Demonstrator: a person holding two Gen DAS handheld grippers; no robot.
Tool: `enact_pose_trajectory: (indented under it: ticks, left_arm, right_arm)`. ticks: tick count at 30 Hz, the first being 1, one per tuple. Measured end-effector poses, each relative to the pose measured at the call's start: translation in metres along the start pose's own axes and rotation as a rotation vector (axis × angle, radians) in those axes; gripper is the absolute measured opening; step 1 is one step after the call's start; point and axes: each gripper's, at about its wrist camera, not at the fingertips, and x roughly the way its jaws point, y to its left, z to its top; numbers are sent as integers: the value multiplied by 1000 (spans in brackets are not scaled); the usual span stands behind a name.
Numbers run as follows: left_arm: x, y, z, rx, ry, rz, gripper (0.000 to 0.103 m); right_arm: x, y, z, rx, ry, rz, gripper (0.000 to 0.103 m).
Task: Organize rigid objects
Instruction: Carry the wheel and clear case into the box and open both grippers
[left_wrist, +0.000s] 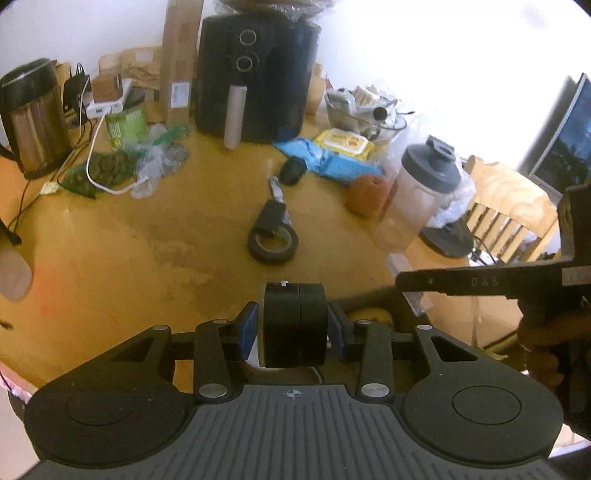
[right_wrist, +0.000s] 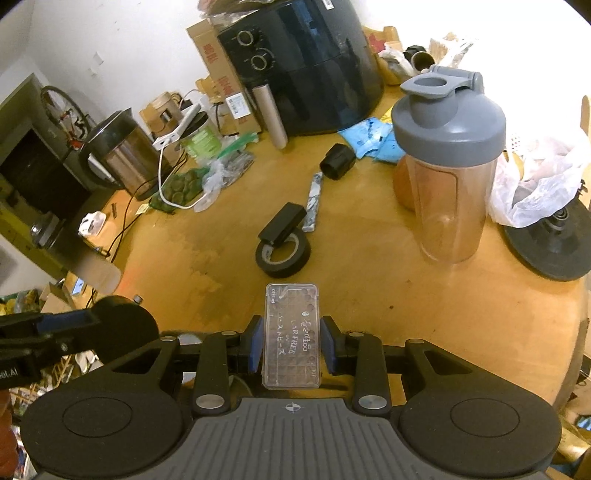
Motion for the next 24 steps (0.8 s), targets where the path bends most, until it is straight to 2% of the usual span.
enact_pose_trajectory:
  ticks: [9,19,24]
  left_arm:
    - [3,-4,-16,-67,48,33,39]
    - [24,13,-31,-204,163,88,39]
    - [30,17,-34,-208,173,111,39]
  right_arm:
    - [-3,4,-9,-58,55,47,35]
    - [2,4,-29,-103,140,81,35]
    - [5,6,-38,-128,182,81,35]
